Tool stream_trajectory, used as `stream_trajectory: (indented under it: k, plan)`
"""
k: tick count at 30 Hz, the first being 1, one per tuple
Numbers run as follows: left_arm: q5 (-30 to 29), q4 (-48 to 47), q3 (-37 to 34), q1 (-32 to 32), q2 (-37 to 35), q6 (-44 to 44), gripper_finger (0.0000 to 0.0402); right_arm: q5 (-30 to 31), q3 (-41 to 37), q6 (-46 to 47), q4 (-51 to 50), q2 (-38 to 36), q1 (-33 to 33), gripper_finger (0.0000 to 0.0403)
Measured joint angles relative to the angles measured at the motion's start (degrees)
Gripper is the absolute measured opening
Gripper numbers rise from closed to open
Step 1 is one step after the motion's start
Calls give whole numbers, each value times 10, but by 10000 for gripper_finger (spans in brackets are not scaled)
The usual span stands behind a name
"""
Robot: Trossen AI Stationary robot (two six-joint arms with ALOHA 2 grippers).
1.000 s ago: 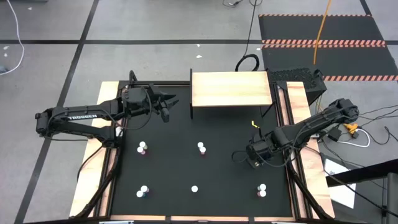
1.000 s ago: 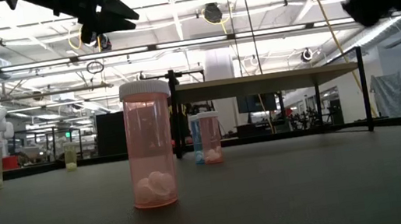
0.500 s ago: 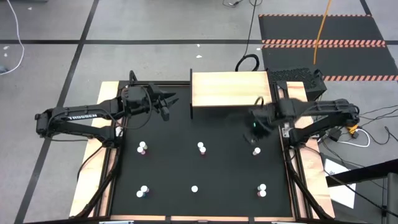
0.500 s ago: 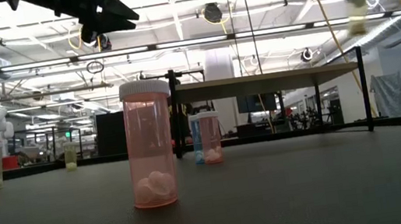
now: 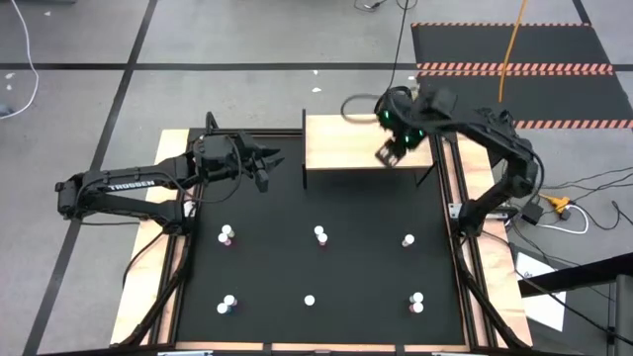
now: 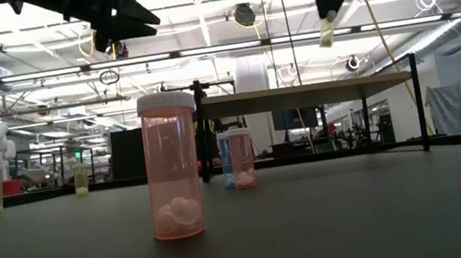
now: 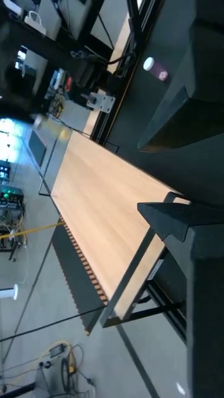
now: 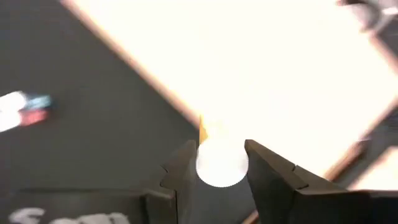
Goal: Pick and place medicine bottles onto shelf by color
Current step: Put the bottom right yellow pill bottle on the shelf
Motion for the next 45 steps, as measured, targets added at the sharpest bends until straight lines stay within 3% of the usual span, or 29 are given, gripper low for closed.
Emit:
stream_trajectory:
  k: [6,15,26,30,45]
  plan:
    - [4,-18,0,-5,0,-19,145,48,20,-86,13,34,-123,121]
    - [4,-35,0,-17,0,-26,145,49,20,-147,54,71,-246,121]
    - [1,-41,0,-17,0,-28,145,44,20,-181,52,110,-263,121]
    - [1,-42,0,-17,0,-34,145,4,20,-179,57,111,-263,121]
    - [-3,-45,0,-16,0,-31,145,-28,20,-206,68,111,-262,121]
